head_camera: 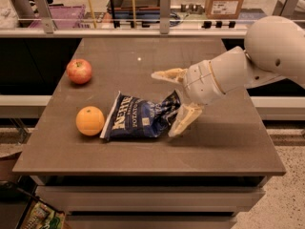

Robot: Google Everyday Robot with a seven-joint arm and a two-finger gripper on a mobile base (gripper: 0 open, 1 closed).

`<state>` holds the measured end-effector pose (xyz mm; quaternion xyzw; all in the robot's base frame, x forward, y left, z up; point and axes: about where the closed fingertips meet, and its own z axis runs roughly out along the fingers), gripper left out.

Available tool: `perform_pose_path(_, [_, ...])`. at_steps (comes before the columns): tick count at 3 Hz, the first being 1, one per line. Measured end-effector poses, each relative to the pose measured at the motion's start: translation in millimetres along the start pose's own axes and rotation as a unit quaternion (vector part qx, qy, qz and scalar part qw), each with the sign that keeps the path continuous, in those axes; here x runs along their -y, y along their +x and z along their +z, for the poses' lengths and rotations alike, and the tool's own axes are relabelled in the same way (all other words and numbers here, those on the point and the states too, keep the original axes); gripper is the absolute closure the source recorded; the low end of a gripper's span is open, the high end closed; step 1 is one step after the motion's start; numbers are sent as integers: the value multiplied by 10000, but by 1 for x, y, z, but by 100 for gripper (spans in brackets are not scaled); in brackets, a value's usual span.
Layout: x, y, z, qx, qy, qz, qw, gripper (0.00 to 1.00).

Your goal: Move blue chip bag near orange

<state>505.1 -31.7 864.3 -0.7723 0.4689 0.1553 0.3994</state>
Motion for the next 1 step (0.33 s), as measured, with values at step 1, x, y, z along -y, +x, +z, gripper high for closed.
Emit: perform_pose_path(1, [0, 0, 0, 0, 0, 0, 10000, 0])
